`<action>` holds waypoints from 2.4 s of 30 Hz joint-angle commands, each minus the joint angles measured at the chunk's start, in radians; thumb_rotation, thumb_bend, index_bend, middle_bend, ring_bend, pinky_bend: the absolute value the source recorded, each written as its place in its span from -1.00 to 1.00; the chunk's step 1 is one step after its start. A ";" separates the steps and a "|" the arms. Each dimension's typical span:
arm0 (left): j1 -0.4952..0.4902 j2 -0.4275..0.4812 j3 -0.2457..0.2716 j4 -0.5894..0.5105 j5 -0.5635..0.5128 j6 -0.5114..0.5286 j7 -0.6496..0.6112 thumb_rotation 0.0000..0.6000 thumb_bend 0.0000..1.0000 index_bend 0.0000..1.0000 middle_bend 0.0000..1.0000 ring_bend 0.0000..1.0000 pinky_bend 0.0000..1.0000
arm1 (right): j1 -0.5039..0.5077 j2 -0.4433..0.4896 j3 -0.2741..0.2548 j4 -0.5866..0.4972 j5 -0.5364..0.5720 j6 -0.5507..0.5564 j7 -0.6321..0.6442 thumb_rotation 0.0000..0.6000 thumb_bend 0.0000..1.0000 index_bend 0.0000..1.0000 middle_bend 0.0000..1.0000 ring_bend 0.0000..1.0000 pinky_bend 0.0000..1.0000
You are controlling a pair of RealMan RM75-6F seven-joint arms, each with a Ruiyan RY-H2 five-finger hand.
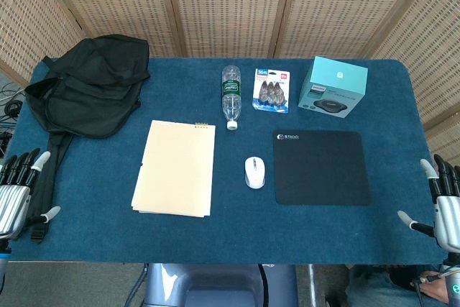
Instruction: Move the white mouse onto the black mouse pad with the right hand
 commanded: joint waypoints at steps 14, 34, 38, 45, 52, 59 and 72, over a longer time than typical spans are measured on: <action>-0.008 0.008 -0.005 0.010 0.012 -0.009 -0.015 1.00 -1.00 -1.00 -1.00 -1.00 -1.00 | 0.239 -0.071 -0.029 0.241 -0.285 -0.182 0.238 1.00 -0.98 -0.78 -1.00 -1.00 -1.00; -0.037 -0.006 -0.042 0.024 -0.078 -0.066 -0.001 1.00 -1.00 -1.00 -1.00 -1.00 -1.00 | 0.699 -0.287 -0.030 0.341 -0.345 -0.651 0.258 1.00 1.00 -0.44 -0.70 -1.00 -0.87; -0.040 -0.007 -0.043 0.026 -0.083 -0.071 -0.004 1.00 -1.00 -1.00 -1.00 -1.00 -1.00 | 0.741 -0.327 -0.020 0.341 -0.303 -0.723 0.207 1.00 1.00 -0.44 -0.70 -0.99 -0.87; -0.043 -0.004 -0.046 0.027 -0.102 -0.082 -0.009 1.00 -1.00 -1.00 -1.00 -1.00 -1.00 | 0.798 -0.400 0.017 0.353 -0.206 -0.816 0.097 1.00 1.00 -0.47 -0.70 -0.99 -0.87; -0.047 -0.006 -0.050 0.032 -0.114 -0.090 -0.007 1.00 -1.00 -1.00 -1.00 -1.00 -1.00 | 0.828 -0.472 0.027 0.394 -0.133 -0.863 -0.015 1.00 1.00 -0.48 -0.70 -0.99 -0.87; -0.053 -0.014 -0.052 0.036 -0.127 -0.098 0.006 1.00 -1.00 -1.00 -1.00 -1.00 -1.00 | 0.841 -0.547 0.034 0.475 -0.013 -0.927 -0.135 1.00 1.00 -0.48 -0.70 -0.98 -0.87; -0.059 -0.015 -0.052 0.037 -0.141 -0.109 0.011 1.00 -1.00 -1.00 -1.00 -1.00 -1.00 | 0.830 -0.529 0.022 0.515 0.140 -0.938 -0.330 1.00 1.00 -0.48 -0.61 -0.99 -0.87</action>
